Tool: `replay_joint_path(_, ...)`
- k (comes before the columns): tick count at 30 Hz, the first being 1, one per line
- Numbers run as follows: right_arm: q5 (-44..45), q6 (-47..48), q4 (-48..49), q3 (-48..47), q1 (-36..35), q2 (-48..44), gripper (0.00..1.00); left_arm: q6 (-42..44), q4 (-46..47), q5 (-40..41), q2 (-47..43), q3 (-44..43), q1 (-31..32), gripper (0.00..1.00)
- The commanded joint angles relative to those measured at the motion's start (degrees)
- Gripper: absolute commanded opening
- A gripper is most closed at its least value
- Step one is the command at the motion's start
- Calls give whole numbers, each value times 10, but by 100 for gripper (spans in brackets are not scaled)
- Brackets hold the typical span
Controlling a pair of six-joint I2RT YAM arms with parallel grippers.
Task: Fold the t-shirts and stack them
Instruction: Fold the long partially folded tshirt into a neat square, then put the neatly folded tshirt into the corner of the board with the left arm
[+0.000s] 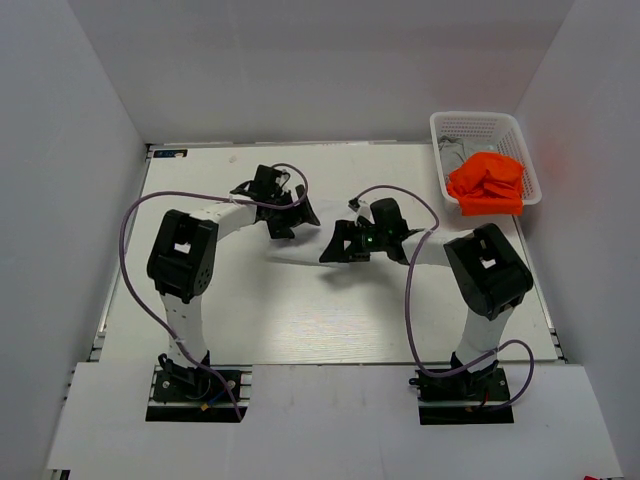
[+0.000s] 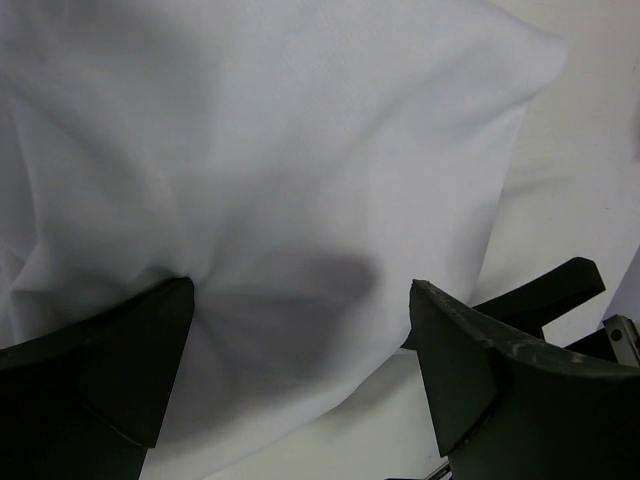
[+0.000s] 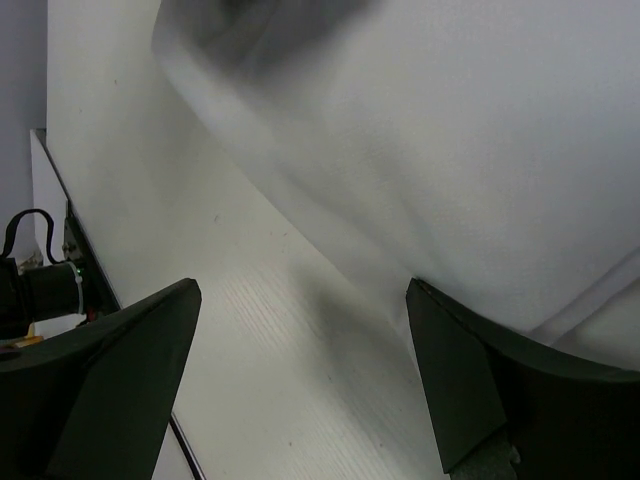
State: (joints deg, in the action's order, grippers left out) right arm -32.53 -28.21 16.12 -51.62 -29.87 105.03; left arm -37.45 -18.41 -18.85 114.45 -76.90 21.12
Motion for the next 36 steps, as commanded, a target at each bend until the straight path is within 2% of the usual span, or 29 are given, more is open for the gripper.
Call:
replay_joint_path(1, 59, 6, -39, 21, -1, 20, 90, 14, -65, 68, -20, 19, -1, 100)
replay_joint_path(7, 37, 53, -67, -9, -10, -56, 90, 44, -83, 115, -85, -47, 5, 100)
replay_joint_path(11, 35, 74, -77, -9, -12, -162, 90, 49, -83, 194, -138, -24, 5, 100)
replay_joint_path(18, 48, 82, -138, 3, -8, -237, 90, 27, -152, 284, -95, -30, -7, 100)
replay_joint_path(20, 62, 81, -144, 7, -8, -245, 90, 27, -158, 277, -76, -36, 1, 95)
replay_joint_path(21, 69, 83, -147, 7, -10, -250, 90, 27, -158, 277, -68, -36, 1, 91)
replay_joint_path(22, 75, 85, -151, 8, -10, -251, 90, 27, -158, 269, -51, -42, 1, 82)
replay_joint_path(25, 91, 90, -158, 8, -6, -259, 90, 27, -163, 269, -32, -47, 1, 71)
replay_joint_path(28, 106, 90, -160, 8, -5, -262, 90, 27, -168, 278, -7, -59, -5, 64)
replay_joint_path(30, 112, 90, -160, 13, -5, -264, 90, 27, -168, 283, 11, -65, -5, 54)
replay_joint_path(31, 114, 89, -160, 14, -5, -265, 90, 27, -174, 290, 19, -75, -5, 48)
replay_joint_path(32, 122, 87, -175, 17, -5, -265, 90, 33, -180, 290, 26, -80, -5, 24)
replay_joint_path(33, 128, 87, -174, 19, -6, -267, 90, 38, -188, 290, 34, -98, -5, 9)
replay_joint_path(34, 135, 88, -175, 20, -3, -268, 90, 38, -212, 302, 53, -110, -5, 0)
replay_joint_path(36, 142, 88, -174, 22, 2, -267, 90, 33, -238, 346, 70, -147, -11, 0)
